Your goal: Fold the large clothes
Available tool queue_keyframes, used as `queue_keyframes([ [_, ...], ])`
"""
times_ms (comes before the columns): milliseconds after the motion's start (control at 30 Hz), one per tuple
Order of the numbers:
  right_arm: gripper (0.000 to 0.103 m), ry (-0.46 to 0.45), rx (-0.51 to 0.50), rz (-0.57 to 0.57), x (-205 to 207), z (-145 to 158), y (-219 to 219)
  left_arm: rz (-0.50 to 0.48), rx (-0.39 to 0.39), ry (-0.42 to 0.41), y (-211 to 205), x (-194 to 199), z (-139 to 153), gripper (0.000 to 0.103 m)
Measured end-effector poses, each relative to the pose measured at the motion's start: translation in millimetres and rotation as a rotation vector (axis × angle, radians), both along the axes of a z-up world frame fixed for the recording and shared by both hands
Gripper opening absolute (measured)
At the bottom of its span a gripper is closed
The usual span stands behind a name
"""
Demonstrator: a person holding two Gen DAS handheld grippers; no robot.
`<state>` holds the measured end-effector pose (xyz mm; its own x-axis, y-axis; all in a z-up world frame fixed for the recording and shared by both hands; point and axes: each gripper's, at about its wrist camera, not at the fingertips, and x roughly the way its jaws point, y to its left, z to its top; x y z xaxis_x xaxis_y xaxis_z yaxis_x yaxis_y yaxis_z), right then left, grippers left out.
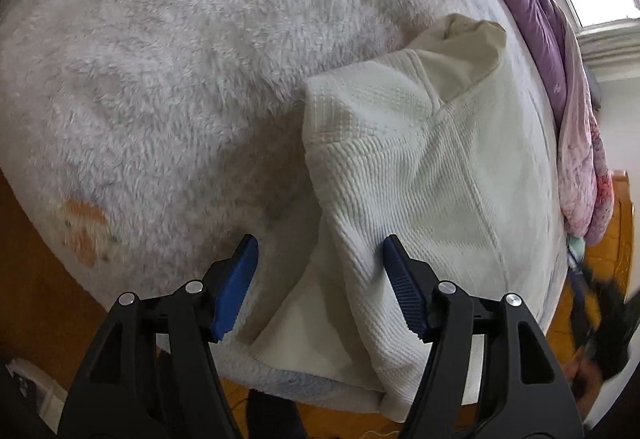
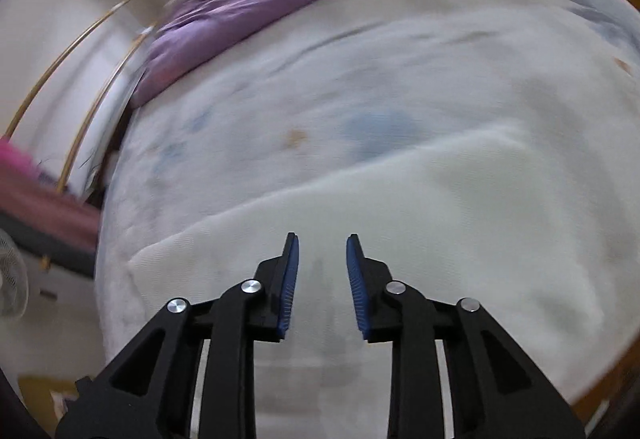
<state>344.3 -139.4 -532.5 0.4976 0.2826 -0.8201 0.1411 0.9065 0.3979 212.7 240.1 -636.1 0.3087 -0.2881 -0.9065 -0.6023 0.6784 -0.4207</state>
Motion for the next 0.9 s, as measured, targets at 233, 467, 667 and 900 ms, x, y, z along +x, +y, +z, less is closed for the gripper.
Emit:
queue_keyframes([
  [233,0.0,0.198,-0.046,0.108,23,-70,54,-0.004,-0.018,0.01,-6,5,-13,0.065],
  [467,0.0,0.304,0.037,0.021,-54,-91,29,-0.051,-0.037,0.008,-11,10,-16,0.061],
  [667,0.0,0.285,0.025,0.023,-101,-99,25,-0.1,-0.092,0.023,-21,3,-22,0.051],
  [900,0.025,0.214,0.048,0.053,-112,-76,37,-0.096,-0.223,0.019,-17,16,-27,0.015],
])
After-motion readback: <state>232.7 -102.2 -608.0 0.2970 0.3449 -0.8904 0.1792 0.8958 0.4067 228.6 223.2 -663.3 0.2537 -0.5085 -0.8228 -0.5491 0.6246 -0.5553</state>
